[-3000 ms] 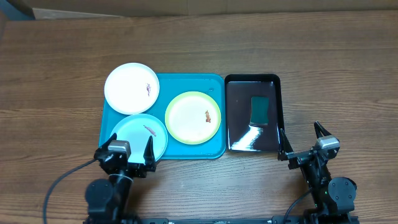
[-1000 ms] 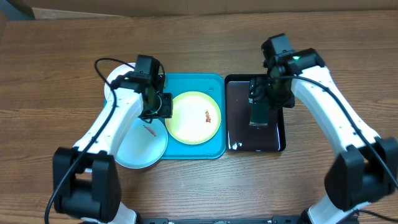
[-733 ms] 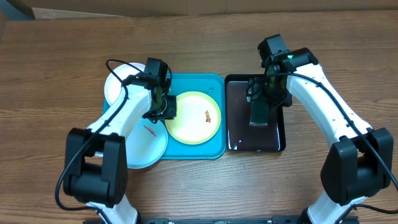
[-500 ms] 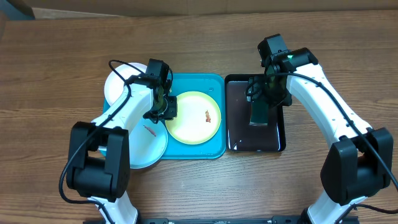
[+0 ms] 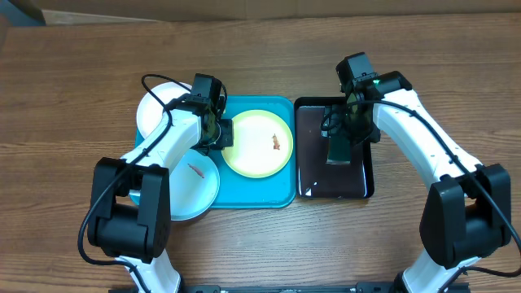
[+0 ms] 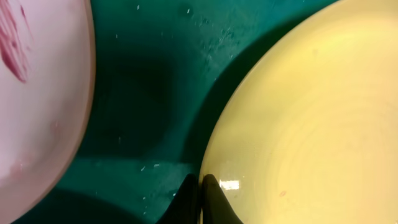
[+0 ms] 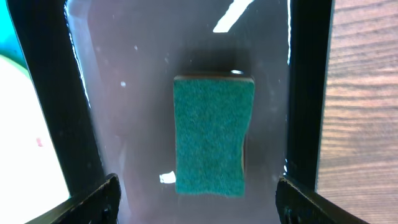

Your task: Clean dirty plates on tray and stack at the side

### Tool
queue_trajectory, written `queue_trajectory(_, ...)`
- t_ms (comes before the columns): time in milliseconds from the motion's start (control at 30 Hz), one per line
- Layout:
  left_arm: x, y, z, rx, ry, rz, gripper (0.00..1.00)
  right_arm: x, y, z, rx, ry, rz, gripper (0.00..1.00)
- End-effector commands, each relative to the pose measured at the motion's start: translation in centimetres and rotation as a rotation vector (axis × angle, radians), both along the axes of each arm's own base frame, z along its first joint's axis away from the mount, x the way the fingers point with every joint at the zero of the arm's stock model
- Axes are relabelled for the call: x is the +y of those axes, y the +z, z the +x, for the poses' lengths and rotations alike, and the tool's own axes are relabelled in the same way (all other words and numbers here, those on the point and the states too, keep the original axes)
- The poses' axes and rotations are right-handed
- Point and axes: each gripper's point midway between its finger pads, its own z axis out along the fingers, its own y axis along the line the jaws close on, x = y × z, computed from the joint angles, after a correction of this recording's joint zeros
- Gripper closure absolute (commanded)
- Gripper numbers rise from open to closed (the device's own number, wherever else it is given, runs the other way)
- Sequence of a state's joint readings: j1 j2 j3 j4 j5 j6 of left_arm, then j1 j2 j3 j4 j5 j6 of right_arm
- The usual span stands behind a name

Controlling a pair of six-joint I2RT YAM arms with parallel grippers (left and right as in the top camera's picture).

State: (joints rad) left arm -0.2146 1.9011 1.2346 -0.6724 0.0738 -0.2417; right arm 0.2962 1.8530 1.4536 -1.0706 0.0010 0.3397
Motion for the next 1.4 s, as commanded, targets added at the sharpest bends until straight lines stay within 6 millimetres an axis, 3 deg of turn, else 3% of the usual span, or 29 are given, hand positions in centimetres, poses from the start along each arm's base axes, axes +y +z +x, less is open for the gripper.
queue_trajectory(0,0.3,-0.5,0.0,0.008,0.046,0.000,0.96,0.0,-0.7,-0.2,-0.003,-0.003,-0.004,0.19)
queue_trajectory(467,0.3,-0.6,-0.5,0.029,0.048,-0.001,0.94,-0.1,-5.0,-1.2,-0.017,0.005,-0.002,0.20)
queue_trajectory(700,0.3,-0.6,-0.5,0.030,0.048,0.000,0.95,0.0,-6.0,-0.8,-0.053,0.004,0.007,0.27)
queue_trajectory(933,0.4,-0.7,-0.7,0.037,0.048,0.002,0.94,0.1,-6.1,-0.5,-0.067,0.005,0.011,0.46)
queue_trajectory(1200,0.4,-0.7,-0.8,0.040,0.048,0.002,0.93,-0.3,-6.2,-0.8,-0.058,0.005,-0.012,0.43)
queue_trajectory(1267,0.4,-0.7,-0.8,0.041,0.048,0.002,0.93,-0.4,-6.2,-0.7,-0.063,0.004,-0.017,0.46)
queue_trajectory(1367,0.4,-0.7,-0.8,0.041,0.048,0.002,0.91,-0.4,-6.2,-0.7,-0.062,0.004,-0.016,0.70)
